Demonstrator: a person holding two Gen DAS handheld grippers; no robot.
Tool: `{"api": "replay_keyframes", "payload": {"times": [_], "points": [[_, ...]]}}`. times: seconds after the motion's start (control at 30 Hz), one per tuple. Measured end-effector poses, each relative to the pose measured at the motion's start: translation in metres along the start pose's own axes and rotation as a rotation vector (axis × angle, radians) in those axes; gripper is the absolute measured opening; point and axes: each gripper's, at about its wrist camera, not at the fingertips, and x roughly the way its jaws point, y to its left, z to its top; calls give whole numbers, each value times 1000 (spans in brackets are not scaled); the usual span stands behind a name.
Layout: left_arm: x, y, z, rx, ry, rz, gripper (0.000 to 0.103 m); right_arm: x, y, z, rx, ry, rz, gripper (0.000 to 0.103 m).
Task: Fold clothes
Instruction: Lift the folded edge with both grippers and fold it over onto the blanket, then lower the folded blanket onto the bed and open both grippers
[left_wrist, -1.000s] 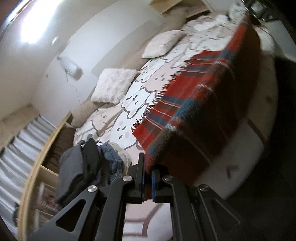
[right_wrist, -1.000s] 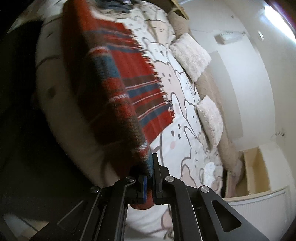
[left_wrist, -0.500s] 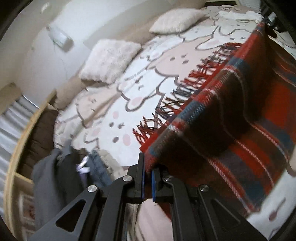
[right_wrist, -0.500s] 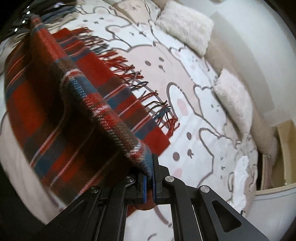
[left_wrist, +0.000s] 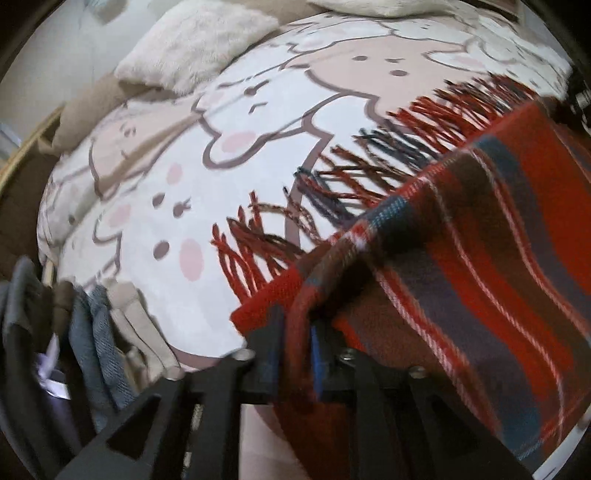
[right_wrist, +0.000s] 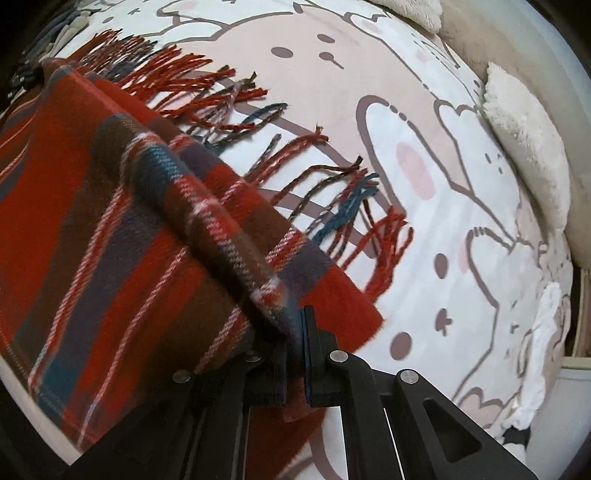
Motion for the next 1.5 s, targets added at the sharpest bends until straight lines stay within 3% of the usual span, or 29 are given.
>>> {"api": "replay_keyframes", "payload": {"times": [0.07, 0.1, 0.17, 0.2, 0.23, 0.33, 0.37, 0.4, 0.47, 0.53, 0.6, 0.7, 0.83, 0.97, 1.07, 1.2, 1.3, 1.43, 1.5], "points": [[0, 11, 1, -50, 4, -2, 46, 5, -4, 2, 33, -1, 6, 9], [0, 17, 1, -77, 5, -2, 48, 5, -8, 3, 61, -9, -3, 15], [-4, 30, -2, -123, 7, 1, 51, 2, -16, 4, 115, -34, -44, 44], [-7, 36, -4, -144, 10, 12, 51, -1, -20, 4, 141, -58, -90, 68], [-12, 41, -7, -162, 11, 29, 51, -6, -25, 3, 168, -87, -132, 80], [-37, 43, -18, -176, -11, 63, 51, -29, -39, -4, 256, -167, -221, 80], [-48, 35, -19, -169, -29, 30, 51, -39, -41, -8, 281, -201, -219, 80], [-58, 27, -20, -162, -46, -2, 51, -52, -38, -13, 301, -248, -183, 80], [-78, 10, -20, -148, -80, -71, 51, -70, -23, -20, 312, -314, -58, 67], [-85, -16, -8, -146, -86, -200, 51, -77, 6, -20, 286, -342, 97, 48], [-85, -47, 9, -135, -83, -336, 51, -69, 43, -14, 239, -329, 236, 40], [-75, -86, 33, -105, -81, -411, 51, -48, 80, 6, 199, -289, 269, 38], [-49, -113, 43, -96, -98, -401, 51, -18, 95, 39, 228, -230, 242, 38], [-23, -116, 25, -125, -137, -397, 52, -11, 70, 60, 313, -248, 228, 38], [-27, -113, 16, -137, -195, -394, 52, -1, 49, 63, 393, -249, 262, 38], [-41, -102, 14, -185, -193, -411, 52, -26, 45, 38, 463, -322, 330, 39], [-51, -85, -4, -206, -185, -389, 52, -55, 77, 0, 401, -378, 401, 39], [-74, -69, -52, -261, -164, -395, 52, -72, 137, -48, 292, -377, 446, 39], [-85, -74, -74, -245, -147, -340, 52, -76, 163, -63, 252, -397, 429, 39]]}}
